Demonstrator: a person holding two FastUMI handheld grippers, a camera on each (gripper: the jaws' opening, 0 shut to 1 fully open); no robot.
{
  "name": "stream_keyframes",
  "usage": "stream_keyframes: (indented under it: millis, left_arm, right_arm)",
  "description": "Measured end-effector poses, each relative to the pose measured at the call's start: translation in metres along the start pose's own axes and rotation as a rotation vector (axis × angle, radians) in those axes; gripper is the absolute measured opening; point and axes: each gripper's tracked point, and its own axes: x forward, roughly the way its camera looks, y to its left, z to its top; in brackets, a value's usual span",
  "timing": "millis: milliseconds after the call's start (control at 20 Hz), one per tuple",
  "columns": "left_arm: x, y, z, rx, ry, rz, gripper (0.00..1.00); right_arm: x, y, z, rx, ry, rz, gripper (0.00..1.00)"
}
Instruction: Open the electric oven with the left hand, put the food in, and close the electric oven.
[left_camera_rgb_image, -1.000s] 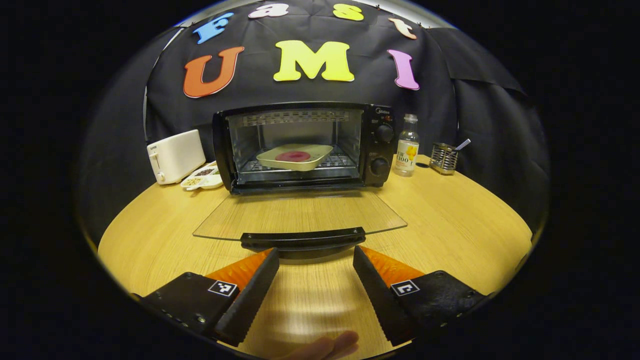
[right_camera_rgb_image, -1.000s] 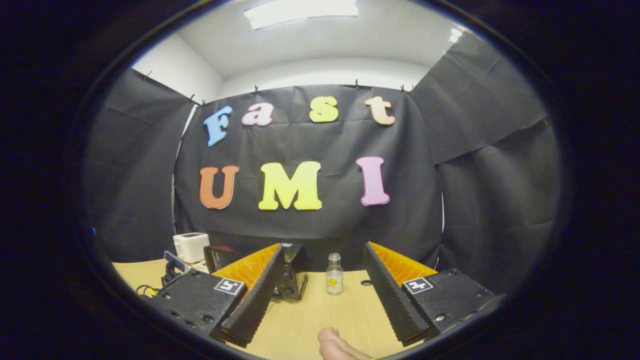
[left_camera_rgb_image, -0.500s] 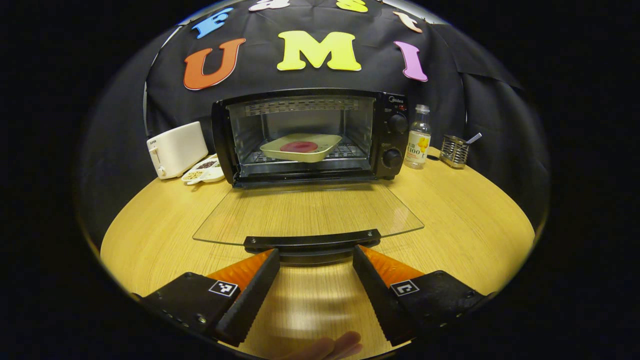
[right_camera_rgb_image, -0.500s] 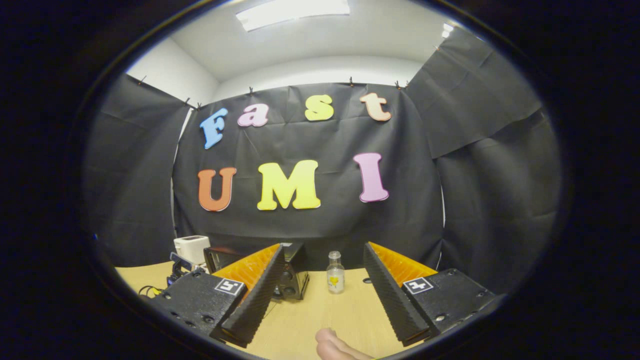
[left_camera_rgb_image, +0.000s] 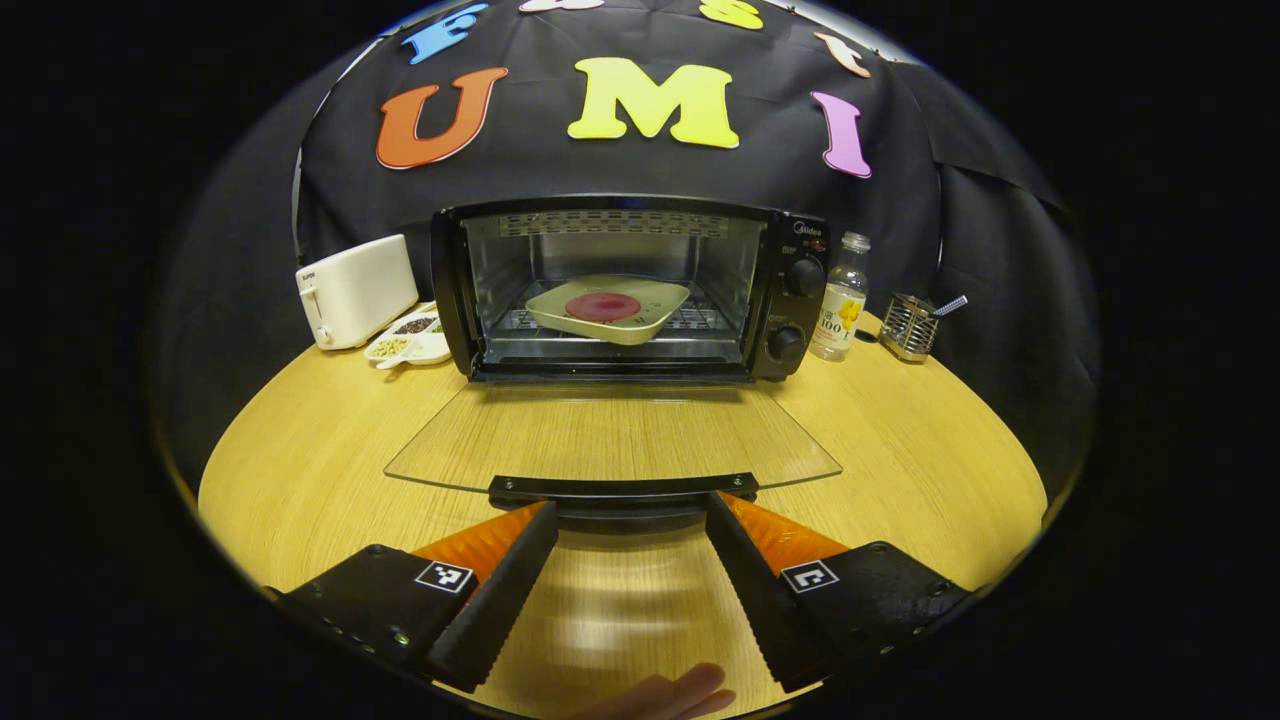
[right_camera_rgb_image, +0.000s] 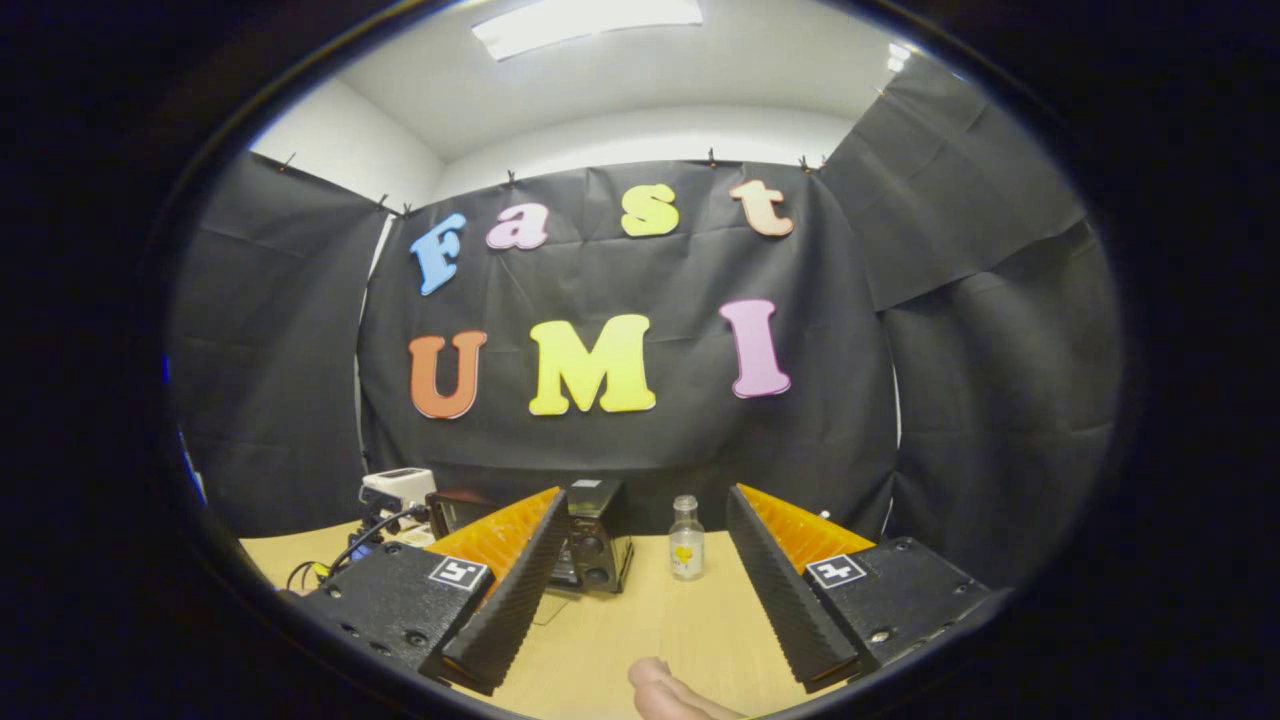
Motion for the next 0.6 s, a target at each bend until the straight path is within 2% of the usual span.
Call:
stream_keyframes:
  millis: [50,100,200,250,450,500,550,600]
  left_arm:
    - [-0.002,0.0,0.004,0.001,0.003,-0.003,0.96]
    - [-0.005,0.0,0.01,0.007,0.003,-0.003,0.96]
    - [-0.008,0.0,0.023,0.025,-0.015,0.001,0.96]
    - [-0.009,0.001,0.03,0.036,-0.023,0.006,0.95]
    - [-0.011,0.001,0.055,0.052,-0.056,0.022,0.95]
    - [-0.012,0.002,0.062,0.049,-0.061,0.02,0.85]
    - [-0.013,0.002,0.07,0.043,-0.061,0.02,0.94]
    - [-0.012,0.005,0.079,0.047,-0.068,0.026,0.95]
  right_arm:
    - [0.0,-0.001,0.001,-0.001,0.0,-0.003,1.0]
    - [-0.001,-0.001,0.004,-0.002,-0.003,-0.006,0.96]
    - [-0.004,0.0,0.007,-0.004,-0.009,-0.009,0.96]
    - [-0.005,-0.001,0.008,-0.007,-0.012,-0.01,1.0]
    - [-0.014,-0.003,0.014,-0.025,-0.017,-0.019,1.0]
    - [-0.017,-0.002,0.015,-0.025,-0.018,-0.017,0.96]
    - [-0.021,-0.002,0.017,-0.028,-0.016,-0.017,1.0]
    - [-0.023,-0.003,0.019,-0.032,-0.016,-0.019,1.0]
